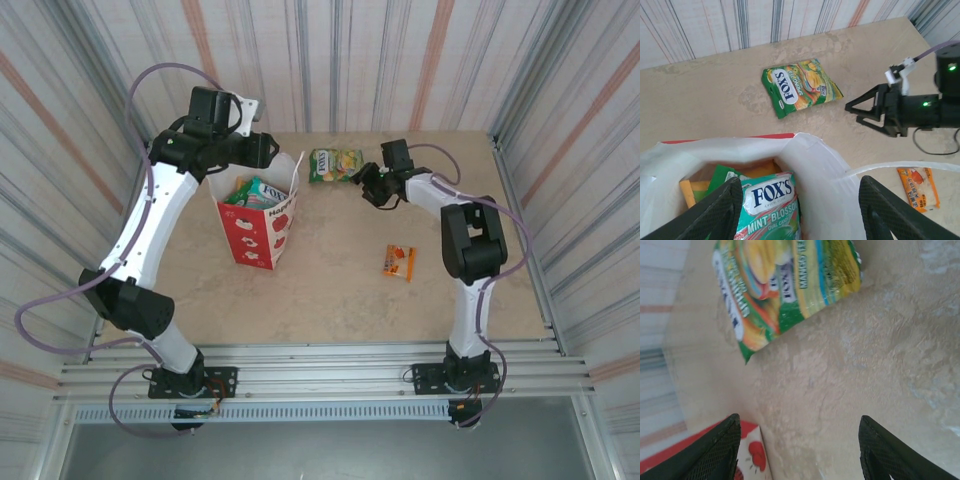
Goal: Place the snacks into the paper bag
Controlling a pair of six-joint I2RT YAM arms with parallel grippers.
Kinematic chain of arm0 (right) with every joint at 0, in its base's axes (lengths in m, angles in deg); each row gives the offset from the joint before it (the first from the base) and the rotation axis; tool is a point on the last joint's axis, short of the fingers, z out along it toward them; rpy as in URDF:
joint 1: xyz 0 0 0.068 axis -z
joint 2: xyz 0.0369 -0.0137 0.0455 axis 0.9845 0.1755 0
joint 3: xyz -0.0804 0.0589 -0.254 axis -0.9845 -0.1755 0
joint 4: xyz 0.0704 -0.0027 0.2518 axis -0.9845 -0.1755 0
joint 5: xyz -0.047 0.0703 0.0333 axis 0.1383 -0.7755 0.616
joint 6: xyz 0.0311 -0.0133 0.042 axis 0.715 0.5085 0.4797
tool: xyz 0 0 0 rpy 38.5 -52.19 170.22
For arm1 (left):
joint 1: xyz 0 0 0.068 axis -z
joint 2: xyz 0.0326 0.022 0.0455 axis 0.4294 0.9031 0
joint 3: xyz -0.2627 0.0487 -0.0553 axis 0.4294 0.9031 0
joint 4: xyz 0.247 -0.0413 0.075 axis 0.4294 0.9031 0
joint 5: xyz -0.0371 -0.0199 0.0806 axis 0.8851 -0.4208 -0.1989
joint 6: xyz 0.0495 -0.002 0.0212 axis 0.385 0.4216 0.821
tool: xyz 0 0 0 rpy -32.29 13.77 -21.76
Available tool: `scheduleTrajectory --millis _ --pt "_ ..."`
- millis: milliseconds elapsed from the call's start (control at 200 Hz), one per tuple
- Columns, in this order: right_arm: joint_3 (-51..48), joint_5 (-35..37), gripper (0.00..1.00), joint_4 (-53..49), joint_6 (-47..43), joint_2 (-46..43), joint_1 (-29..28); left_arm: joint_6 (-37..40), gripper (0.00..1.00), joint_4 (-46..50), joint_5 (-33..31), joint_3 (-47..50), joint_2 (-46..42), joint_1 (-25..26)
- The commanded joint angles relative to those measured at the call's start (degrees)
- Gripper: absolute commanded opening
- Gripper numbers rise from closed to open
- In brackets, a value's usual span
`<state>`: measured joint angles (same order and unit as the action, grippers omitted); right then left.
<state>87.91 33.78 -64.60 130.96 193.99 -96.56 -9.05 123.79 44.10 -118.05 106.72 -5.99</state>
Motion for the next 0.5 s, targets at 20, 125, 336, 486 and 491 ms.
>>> scheduleTrajectory --millis 20,125,336,486,491 --pt "1.1 4.9 0.64 5.3 10.3 3.0 -0.6 -2.2 0.65 -1.8 1.6 1.2 -2.4 -0.7" --pt "1.1 6.8 0.65 7.3 12.8 4.8 -0.8 -2.5 0.65 -1.8 2.0 1.4 -2.4 -0.7" --pt "3.0 8.3 0.65 8.7 15.3 8.2 -0.6 -2.9 0.65 -1.7 2.0 1.5 -2.5 -0.7" --pt "5.0 8.8 0.65 9.4 16.8 10.7 0.0 -3.0 0.65 -2.0 2.1 1.4 -2.5 -0.7" --pt "5.1 8.8 0.65 9.5 16.9 10.8 0.0 -3.0 0.65 -2.0 2.1 1.3 -2.6 -0.7"
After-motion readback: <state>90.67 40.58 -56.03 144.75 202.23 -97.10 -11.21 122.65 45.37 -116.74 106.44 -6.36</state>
